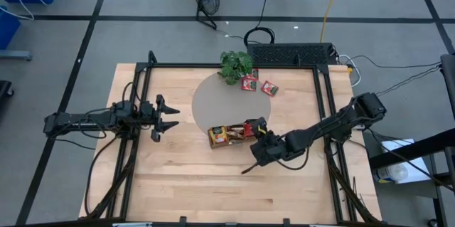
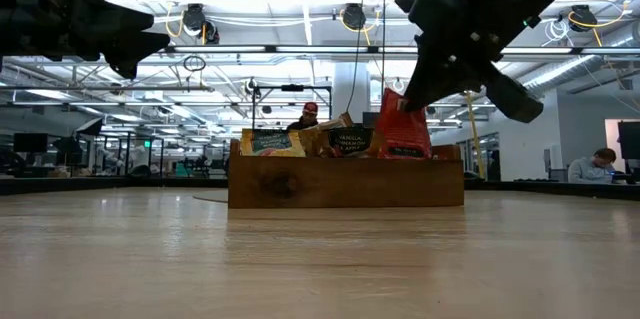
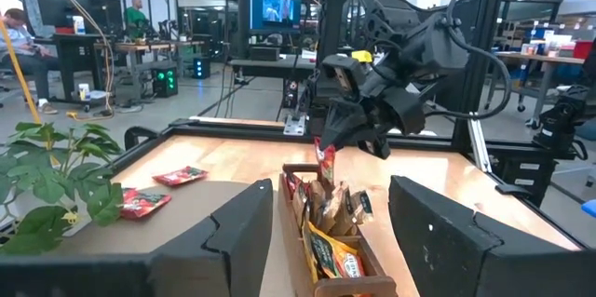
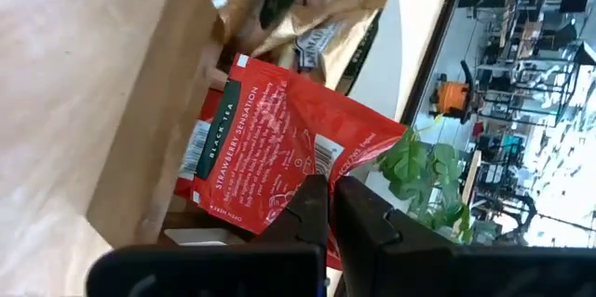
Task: Pick & Place Tea
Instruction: Put the red tea bag into the right slot of the wooden organizer, then put the right red tea bag into the right slot of the wooden organizer
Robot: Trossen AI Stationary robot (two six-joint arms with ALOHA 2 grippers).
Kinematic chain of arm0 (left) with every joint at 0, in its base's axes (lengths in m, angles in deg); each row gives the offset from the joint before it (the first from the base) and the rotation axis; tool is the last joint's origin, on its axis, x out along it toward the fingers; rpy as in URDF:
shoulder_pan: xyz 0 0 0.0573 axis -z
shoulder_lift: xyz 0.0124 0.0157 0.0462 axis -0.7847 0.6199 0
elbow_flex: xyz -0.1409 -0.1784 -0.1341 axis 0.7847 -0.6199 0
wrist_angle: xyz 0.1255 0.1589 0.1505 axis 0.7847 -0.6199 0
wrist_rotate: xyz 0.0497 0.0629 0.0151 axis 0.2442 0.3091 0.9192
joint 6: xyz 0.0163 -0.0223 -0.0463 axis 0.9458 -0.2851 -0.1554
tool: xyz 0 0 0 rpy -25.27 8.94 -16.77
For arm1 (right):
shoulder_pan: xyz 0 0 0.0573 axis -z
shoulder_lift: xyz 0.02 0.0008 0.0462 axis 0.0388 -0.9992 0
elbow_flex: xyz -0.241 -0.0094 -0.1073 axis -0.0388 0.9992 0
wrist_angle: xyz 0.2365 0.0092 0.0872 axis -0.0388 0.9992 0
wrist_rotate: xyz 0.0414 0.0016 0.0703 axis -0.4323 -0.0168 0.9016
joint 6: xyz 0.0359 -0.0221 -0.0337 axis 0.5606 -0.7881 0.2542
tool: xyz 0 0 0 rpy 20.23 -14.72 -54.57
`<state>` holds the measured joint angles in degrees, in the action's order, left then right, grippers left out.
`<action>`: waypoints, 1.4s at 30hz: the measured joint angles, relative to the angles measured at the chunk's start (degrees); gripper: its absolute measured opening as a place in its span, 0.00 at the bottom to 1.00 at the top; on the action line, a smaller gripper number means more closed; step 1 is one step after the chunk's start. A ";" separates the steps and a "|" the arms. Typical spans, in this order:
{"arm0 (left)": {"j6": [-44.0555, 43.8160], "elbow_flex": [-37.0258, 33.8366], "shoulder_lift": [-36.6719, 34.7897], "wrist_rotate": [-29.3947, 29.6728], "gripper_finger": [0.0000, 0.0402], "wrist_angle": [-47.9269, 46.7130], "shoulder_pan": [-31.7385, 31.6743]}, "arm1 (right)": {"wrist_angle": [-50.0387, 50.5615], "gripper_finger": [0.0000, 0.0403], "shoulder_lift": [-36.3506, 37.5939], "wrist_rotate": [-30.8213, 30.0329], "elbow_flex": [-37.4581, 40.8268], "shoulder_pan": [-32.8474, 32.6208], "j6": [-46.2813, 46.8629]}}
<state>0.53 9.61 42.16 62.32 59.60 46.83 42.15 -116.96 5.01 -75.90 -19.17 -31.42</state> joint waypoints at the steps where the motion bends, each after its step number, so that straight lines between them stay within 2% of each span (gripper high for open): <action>1: 0.00 0.00 -0.02 0.00 0.53 0.00 0.00 | -0.03 0.00 -0.02 0.02 0.12 0.05 0.54; 13: 0.00 0.00 -0.02 0.00 0.53 0.00 0.00 | 0.94 0.00 -0.05 4.24 0.18 3.07 1.76; 23: -0.02 0.00 0.00 0.00 0.53 0.00 0.02 | 2.26 0.01 -3.29 5.82 0.20 4.95 1.76; 36: 0.00 0.00 -0.02 0.01 0.53 0.02 0.00 | -1.02 0.22 -3.08 4.27 0.22 4.43 1.94; 38: 0.00 0.01 -0.01 0.01 0.53 0.01 0.01 | -1.51 0.26 -3.08 2.92 0.20 4.43 2.68; 42: -0.02 0.00 -0.02 0.02 0.53 0.01 0.02 | -1.42 0.32 -0.98 -7.73 0.23 4.87 4.96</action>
<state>0.51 9.61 42.13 62.34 59.60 46.85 40.73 -117.94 -2.72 -75.67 -14.30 -26.46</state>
